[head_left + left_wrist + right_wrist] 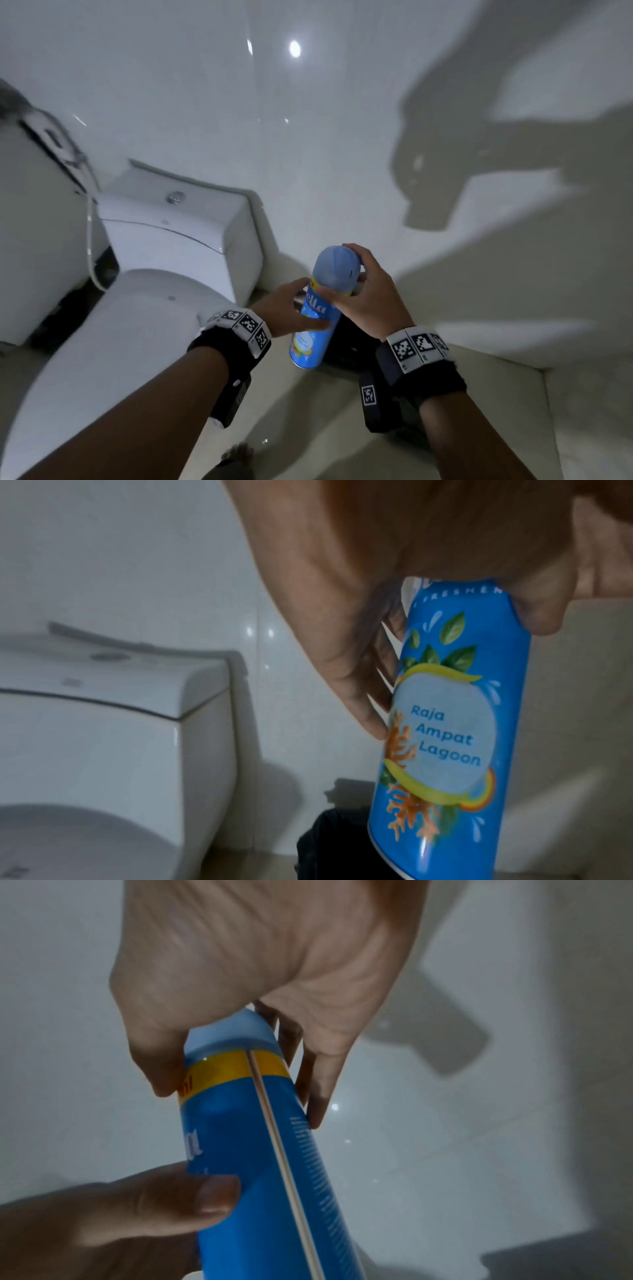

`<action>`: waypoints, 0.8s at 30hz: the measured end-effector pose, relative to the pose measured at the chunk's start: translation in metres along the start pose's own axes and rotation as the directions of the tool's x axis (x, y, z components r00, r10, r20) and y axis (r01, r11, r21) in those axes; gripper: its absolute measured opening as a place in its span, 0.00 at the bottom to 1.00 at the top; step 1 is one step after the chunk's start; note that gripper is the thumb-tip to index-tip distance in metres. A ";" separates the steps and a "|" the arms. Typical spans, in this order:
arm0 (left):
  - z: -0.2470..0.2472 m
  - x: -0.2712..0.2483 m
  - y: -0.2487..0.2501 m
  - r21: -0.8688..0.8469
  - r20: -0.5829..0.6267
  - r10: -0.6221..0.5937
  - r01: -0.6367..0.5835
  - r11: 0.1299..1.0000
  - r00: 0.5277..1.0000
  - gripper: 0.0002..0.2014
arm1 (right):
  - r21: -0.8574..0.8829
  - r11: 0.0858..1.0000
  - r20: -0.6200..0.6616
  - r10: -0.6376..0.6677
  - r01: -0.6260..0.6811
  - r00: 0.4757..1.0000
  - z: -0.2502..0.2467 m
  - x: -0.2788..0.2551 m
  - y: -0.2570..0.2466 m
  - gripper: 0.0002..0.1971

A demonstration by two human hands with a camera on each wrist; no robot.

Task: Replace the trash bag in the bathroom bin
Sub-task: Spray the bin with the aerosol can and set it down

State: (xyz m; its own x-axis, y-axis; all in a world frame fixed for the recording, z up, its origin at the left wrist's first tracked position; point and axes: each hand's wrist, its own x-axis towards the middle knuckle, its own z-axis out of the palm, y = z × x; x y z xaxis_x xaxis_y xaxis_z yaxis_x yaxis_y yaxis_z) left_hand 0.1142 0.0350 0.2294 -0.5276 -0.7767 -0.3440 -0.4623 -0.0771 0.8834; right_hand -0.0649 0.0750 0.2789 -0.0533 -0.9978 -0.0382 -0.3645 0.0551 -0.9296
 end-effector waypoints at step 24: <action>-0.247 -0.239 0.073 0.115 -0.667 0.129 -0.070 0.991 0.734 0.31 | 0.227 0.869 0.246 -0.488 0.440 0.838 0.173 0.031 -0.307 0.37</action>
State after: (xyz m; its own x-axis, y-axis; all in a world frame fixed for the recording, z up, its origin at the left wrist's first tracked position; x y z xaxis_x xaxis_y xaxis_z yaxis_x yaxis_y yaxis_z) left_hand 0.3821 0.0607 0.4550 0.0282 -0.9969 0.0741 -0.5027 0.0500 0.8630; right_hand 0.2063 0.0207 0.4998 0.3618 -0.8714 0.3314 -0.1293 -0.3989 -0.9078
